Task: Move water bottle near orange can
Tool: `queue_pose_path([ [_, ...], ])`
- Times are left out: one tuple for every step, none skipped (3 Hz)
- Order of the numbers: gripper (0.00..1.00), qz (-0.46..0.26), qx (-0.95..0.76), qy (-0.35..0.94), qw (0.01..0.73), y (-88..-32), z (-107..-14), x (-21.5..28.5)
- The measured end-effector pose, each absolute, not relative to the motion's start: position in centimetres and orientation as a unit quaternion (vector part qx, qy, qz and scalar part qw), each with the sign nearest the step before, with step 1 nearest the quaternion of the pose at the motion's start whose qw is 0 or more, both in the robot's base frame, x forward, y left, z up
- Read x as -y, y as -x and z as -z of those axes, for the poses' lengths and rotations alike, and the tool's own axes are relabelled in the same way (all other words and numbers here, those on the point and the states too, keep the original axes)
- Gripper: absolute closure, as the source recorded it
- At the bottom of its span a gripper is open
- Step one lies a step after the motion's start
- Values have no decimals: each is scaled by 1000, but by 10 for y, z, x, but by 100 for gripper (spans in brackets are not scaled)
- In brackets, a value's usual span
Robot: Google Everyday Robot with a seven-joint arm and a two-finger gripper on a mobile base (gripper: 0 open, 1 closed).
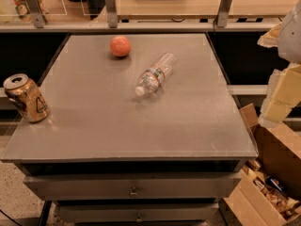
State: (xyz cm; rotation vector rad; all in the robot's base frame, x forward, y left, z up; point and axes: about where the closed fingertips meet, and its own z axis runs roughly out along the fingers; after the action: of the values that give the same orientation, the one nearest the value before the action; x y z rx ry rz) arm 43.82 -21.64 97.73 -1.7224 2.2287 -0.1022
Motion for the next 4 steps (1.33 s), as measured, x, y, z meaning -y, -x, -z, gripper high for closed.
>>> queue_pose_path([
  [0, 36, -780, 603, 161, -438, -977, 216],
  [0, 56, -759, 628, 162, -454, -978, 201],
  [0, 92, -711, 678, 162, -484, -973, 173],
  [0, 138, -651, 731, 155, -517, -970, 144],
])
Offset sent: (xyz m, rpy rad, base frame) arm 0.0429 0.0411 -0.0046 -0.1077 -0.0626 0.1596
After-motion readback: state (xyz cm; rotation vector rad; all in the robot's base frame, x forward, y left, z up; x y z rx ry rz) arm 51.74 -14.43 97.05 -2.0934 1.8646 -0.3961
